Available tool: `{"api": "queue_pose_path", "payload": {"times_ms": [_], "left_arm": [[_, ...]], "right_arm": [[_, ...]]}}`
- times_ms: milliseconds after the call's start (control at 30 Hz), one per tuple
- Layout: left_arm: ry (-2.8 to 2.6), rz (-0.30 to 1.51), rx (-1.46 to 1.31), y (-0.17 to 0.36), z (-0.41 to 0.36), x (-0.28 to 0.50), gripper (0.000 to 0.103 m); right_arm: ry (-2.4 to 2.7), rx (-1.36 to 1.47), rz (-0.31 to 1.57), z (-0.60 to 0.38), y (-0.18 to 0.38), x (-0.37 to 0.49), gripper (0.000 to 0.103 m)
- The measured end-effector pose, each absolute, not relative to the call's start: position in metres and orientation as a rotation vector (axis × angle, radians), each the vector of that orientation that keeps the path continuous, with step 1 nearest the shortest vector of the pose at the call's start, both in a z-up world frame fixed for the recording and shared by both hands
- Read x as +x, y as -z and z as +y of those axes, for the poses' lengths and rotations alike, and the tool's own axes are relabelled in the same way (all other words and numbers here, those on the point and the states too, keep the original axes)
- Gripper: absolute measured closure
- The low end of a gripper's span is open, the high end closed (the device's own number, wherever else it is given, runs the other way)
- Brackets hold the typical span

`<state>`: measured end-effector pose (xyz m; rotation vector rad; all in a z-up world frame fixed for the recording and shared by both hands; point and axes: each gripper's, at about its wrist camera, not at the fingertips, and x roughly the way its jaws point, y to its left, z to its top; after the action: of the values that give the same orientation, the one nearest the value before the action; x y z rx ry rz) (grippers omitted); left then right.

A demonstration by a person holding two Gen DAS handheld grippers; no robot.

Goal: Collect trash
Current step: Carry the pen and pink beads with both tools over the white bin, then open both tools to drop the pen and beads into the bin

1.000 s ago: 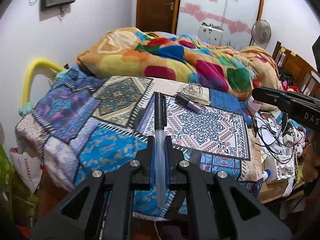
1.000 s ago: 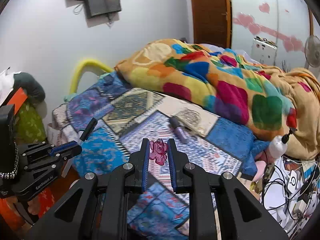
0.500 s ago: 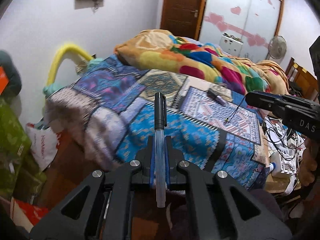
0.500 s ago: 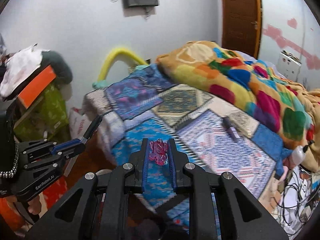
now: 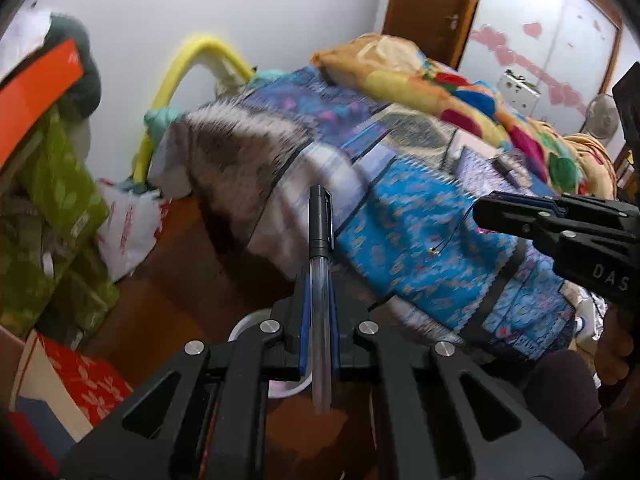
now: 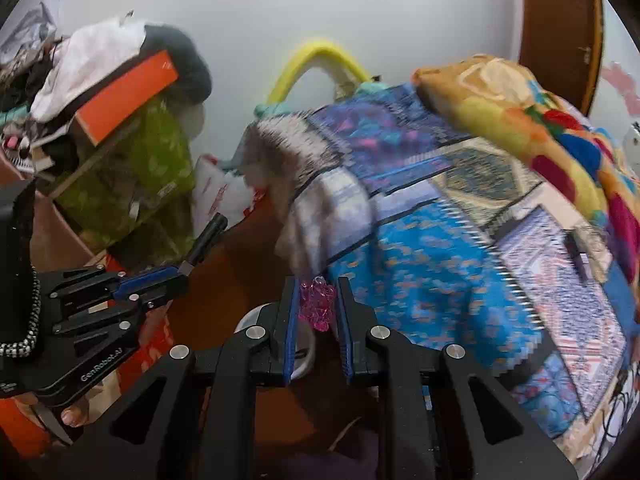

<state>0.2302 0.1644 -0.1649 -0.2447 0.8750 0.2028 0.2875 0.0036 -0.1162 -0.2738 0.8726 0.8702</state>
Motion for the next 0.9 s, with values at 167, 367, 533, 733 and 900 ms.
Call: {"api": "queue_pose_path", "payload": {"times_ms": [167,367,533,733,900], "left_arm": [[-0.234,0.952,-0.310,0.210,0.195,0.223,0.096],[-0.259,1.081,-0.352,0.276,0.216,0.226,0.096],[-0.280,1.188,-0.393,0.334,0.228,0.231,0.096],[-0.293,1.254,-0.496,0.376,0.243,0.236,0.096],[-0.269,1.256,-0.567,0.385,0.253,0.245,0.096]], "right_arm": [[-0.906,-0.308,0.945,0.034,0.143,0.283,0.087],[-0.922,-0.367,1.070,0.070,0.192,0.281,0.087],[-0.913,-0.394,1.172,0.093,0.235,0.282,0.087],[-0.907,-0.396,1.291,0.118,0.273,0.293,0.087],[-0.926,-0.394,1.347,0.133,0.284,0.297,0.086]]}}
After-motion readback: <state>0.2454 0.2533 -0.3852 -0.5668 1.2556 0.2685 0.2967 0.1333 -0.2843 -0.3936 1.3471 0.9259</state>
